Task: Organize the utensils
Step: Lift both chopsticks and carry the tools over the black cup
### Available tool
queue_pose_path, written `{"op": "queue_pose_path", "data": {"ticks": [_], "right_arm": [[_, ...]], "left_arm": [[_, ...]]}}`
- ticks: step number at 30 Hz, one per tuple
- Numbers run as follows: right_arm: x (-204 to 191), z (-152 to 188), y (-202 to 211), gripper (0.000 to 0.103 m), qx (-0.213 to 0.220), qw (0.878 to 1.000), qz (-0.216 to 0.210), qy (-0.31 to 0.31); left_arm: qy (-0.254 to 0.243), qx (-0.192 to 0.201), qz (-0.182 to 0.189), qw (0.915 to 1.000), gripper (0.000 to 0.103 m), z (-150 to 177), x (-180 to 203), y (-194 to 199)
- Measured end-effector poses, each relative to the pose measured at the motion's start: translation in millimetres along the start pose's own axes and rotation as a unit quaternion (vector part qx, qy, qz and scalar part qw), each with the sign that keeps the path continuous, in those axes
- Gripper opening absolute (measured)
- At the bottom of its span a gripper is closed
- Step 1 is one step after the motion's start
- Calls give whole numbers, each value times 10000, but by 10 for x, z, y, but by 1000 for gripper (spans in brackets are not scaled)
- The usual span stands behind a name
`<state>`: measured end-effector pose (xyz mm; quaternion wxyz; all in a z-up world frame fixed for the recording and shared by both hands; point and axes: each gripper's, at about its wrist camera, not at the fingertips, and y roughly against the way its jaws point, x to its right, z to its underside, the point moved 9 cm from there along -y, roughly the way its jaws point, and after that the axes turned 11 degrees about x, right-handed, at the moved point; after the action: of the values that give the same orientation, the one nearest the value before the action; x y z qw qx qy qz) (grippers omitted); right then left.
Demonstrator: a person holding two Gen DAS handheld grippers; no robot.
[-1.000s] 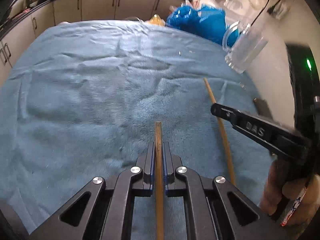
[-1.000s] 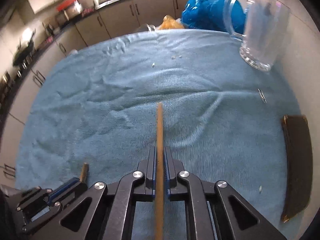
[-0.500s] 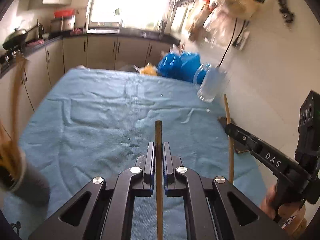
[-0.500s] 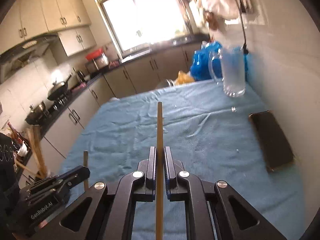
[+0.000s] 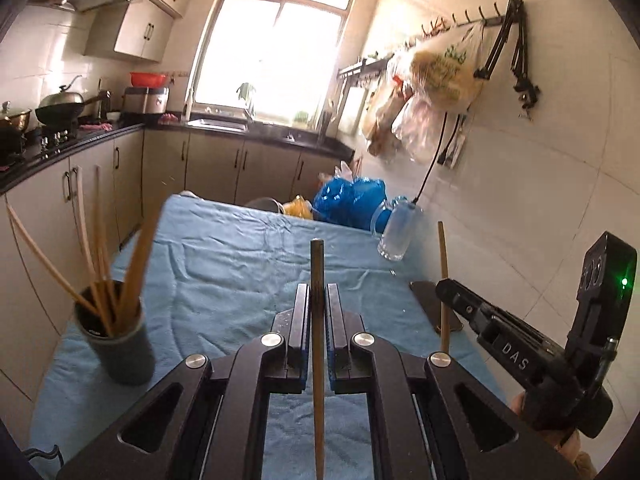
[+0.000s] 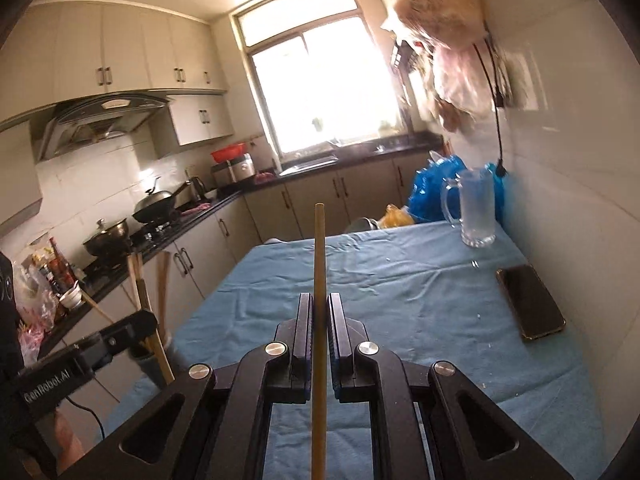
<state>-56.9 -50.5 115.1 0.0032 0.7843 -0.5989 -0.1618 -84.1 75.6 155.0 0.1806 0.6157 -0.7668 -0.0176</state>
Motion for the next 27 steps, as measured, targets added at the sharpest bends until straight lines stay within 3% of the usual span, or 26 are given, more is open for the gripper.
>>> {"op": "queue_pose_path", "data": {"ticks": [12, 18, 27], "right_arm": [[-646, -152, 3, 7, 181, 9985, -504, 125], [-1066, -301, -264, 7, 296, 9958, -864, 58], [-1812, -506, -863, 7, 421, 9872, -1527, -195]], "left_arm": [[430, 608, -186, 9970, 6, -481, -506, 547], [788, 949, -291, 9919, 6, -849, -963, 738], [774, 1384, -698, 9849, 6, -1366, -1532, 772]]}}
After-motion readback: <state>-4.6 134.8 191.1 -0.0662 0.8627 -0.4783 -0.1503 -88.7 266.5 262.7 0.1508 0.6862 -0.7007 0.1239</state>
